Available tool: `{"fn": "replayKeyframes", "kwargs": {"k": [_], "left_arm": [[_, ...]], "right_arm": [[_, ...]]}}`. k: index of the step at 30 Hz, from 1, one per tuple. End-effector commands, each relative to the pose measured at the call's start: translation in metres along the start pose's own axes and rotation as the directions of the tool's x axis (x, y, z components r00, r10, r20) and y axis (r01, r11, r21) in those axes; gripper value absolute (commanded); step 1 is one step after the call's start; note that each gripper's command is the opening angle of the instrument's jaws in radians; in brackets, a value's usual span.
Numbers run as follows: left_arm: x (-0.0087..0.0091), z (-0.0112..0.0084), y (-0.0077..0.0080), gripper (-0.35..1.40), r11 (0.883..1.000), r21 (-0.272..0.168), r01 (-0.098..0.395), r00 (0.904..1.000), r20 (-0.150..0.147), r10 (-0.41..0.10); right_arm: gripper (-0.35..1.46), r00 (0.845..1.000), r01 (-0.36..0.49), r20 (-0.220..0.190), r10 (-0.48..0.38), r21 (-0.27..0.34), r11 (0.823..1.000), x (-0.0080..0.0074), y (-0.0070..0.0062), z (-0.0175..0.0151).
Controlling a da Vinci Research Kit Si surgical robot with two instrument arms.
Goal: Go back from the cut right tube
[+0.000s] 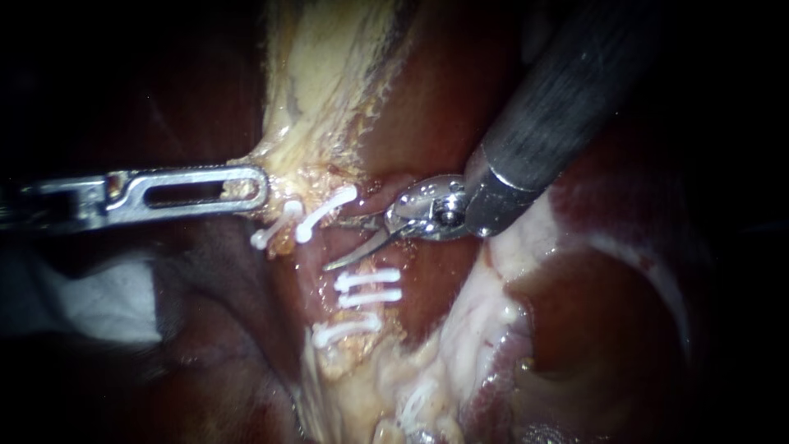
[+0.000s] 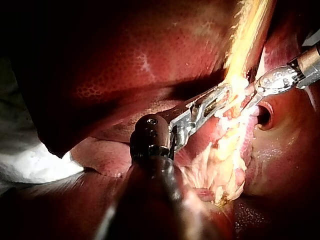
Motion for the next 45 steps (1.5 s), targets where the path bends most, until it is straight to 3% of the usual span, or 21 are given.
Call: {"fn": "replayKeyframes", "kwargs": {"k": [1,9,12,15,19,25,32,37,45], "left_arm": [[0.0000,0.0000,0.0000,-0.35,1.000,0.000,0.000,1.0000,0.000,0.000],[-0.0001,-0.0001,0.0004,-0.35,1.000,0.002,0.000,1.0000,-0.002,0.000],[-0.0001,-0.0001,0.0006,-0.35,1.000,0.002,-0.001,1.0000,-0.002,0.001],[-0.0001,-0.0002,0.0006,-0.35,1.000,0.003,-0.001,1.0000,-0.002,0.001],[-0.0002,-0.0002,0.0006,-0.35,1.000,0.003,-0.001,1.0000,-0.003,0.001],[-0.0002,-0.0002,0.0008,-0.35,1.000,0.003,-0.001,1.0000,-0.003,0.001],[-0.0003,-0.0002,0.0010,-0.35,1.000,0.004,-0.001,1.0000,-0.003,0.001],[-0.0003,-0.0001,0.0011,-0.35,1.000,0.004,-0.001,1.0000,-0.003,0.001],[-0.0005,0.0007,0.0020,-0.35,1.000,0.006,-0.002,1.0000,-0.004,0.002]], "right_arm": [[0.93,1.000,0.005,-0.001,-0.005,0.001,1.000,0.0000,-0.0002,0.0000],[1.23,0.997,0.076,-0.024,-0.076,-0.004,0.997,-0.0002,-0.0019,-0.0007],[1.31,0.992,0.119,-0.025,-0.120,-0.033,0.992,-0.0005,-0.0028,-0.0013],[1.43,0.980,0.193,-0.019,-0.196,-0.111,0.975,-0.0011,-0.0039,-0.0025],[1.43,0.972,0.230,-0.017,-0.235,-0.145,0.962,-0.0022,-0.0051,-0.0053],[1.43,0.972,0.224,-0.027,-0.233,-0.187,0.957,-0.0036,-0.0063,-0.0115],[1.43,0.971,0.218,-0.045,-0.233,-0.220,0.951,-0.0027,-0.0078,-0.0181],[1.43,0.969,0.220,-0.057,-0.240,-0.232,0.947,-0.0017,-0.0086,-0.0196],[1.43,0.968,0.221,-0.065,-0.241,-0.228,0.948,-0.0016,-0.0088,-0.0189]]}}
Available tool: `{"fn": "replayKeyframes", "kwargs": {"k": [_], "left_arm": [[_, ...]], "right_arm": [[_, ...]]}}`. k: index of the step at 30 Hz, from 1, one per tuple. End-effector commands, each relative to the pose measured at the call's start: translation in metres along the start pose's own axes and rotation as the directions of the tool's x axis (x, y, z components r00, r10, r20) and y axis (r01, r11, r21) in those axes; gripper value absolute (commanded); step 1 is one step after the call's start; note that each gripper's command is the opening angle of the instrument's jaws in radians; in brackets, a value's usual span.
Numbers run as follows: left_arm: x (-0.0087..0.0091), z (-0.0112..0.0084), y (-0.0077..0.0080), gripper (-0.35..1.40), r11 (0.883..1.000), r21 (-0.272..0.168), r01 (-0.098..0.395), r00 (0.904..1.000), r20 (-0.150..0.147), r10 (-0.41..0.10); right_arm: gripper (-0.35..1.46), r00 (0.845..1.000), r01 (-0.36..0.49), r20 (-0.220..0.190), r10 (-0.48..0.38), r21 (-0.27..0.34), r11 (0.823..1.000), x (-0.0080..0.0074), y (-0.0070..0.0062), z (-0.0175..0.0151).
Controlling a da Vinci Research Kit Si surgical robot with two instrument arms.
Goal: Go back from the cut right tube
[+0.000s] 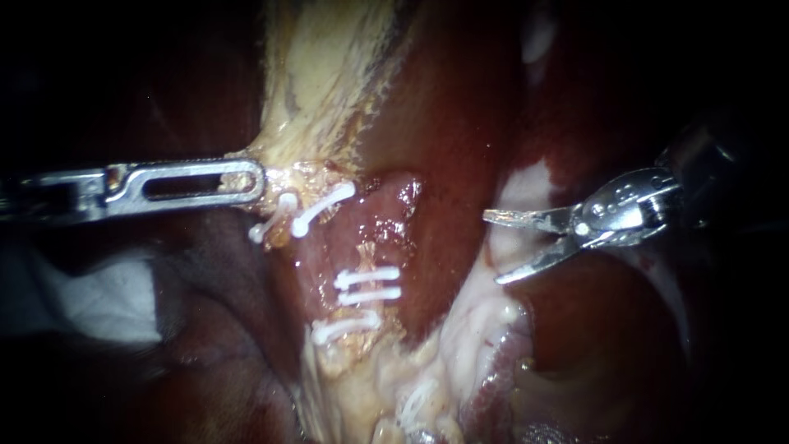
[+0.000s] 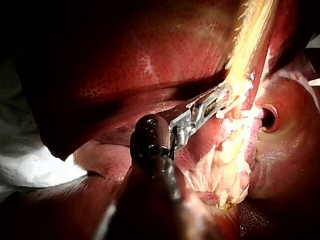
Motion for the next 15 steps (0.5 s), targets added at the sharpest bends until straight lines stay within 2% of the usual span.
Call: {"fn": "replayKeyframes", "kwargs": {"k": [1,4,9,15], "left_arm": [[0.0000,0.0003,0.0002,-0.35,1.000,-0.001,0.000,1.0000,0.001,0.000],[0.0003,0.0012,0.0008,-0.35,1.000,-0.001,-0.003,1.0000,0.006,0.003],[0.0012,0.0038,0.0021,-0.35,1.000,-0.018,-0.011,0.9999,0.003,0.011],[0.0022,0.0071,0.0026,-0.35,1.000,-0.016,-0.017,0.9998,-0.009,0.017]], "right_arm": [[1.43,1.000,0.000,0.000,0.000,0.002,1.000,-0.0001,-0.0001,0.0001],[1.43,1.000,0.001,0.000,-0.001,0.004,1.000,-0.0002,-0.0002,0.0003],[1.43,1.000,0.001,-0.003,-0.001,0.010,1.000,-0.0002,-0.0004,0.0007],[1.43,1.000,0.002,-0.003,-0.002,0.012,1.000,-0.0001,-0.0005,0.0009]]}}
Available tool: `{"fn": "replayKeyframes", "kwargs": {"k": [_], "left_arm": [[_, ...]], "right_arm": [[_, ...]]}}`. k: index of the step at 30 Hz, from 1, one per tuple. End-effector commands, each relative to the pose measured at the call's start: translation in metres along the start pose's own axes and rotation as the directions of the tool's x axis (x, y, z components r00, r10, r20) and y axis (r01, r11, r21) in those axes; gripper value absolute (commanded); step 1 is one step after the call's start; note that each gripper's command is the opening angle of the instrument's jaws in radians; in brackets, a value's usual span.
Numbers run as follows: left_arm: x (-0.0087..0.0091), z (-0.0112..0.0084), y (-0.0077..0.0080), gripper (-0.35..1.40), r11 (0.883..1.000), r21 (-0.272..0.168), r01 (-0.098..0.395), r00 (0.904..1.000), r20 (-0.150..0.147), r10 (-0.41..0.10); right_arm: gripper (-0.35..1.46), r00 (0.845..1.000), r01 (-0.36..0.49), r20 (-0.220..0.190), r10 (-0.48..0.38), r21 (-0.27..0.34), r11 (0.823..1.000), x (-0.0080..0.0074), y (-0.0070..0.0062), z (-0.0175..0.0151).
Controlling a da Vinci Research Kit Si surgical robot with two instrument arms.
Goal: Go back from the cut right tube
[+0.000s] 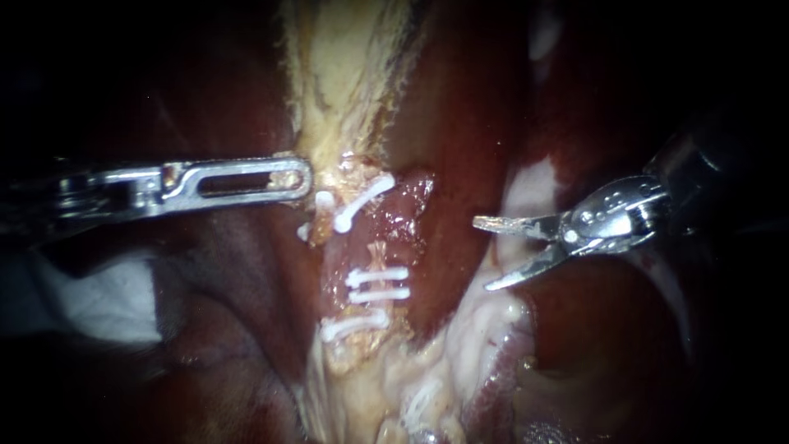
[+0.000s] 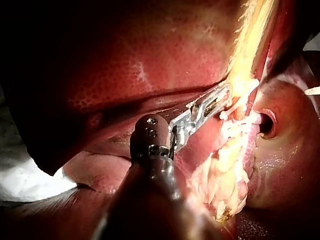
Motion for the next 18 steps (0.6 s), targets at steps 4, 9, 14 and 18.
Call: {"fn": "replayKeyframes", "kwargs": {"k": [4,9,14,18], "left_arm": [[0.0003,0.0014,0.0002,-0.35,1.000,-0.004,-0.001,1.0000,-0.006,0.001],[0.0001,0.0018,0.0005,-0.35,1.000,-0.003,-0.002,1.0000,-0.007,0.002],[0.0001,0.0018,0.0007,-0.35,1.000,-0.002,-0.002,1.0000,-0.007,0.002],[0.0001,0.0019,0.0008,-0.35,1.000,-0.002,-0.002,1.0000,-0.007,0.002]], "right_arm": [[1.43,1.000,0.000,0.001,0.000,0.000,1.000,0.0001,0.0000,-0.0001],[1.43,1.000,-0.001,0.001,0.001,0.000,1.000,0.0001,0.0000,-0.0001],[1.43,1.000,-0.001,0.001,0.001,0.000,1.000,0.0002,0.0000,-0.0001],[1.43,1.000,-0.001,0.001,0.001,0.001,1.000,0.0002,0.0000,-0.0001]]}}
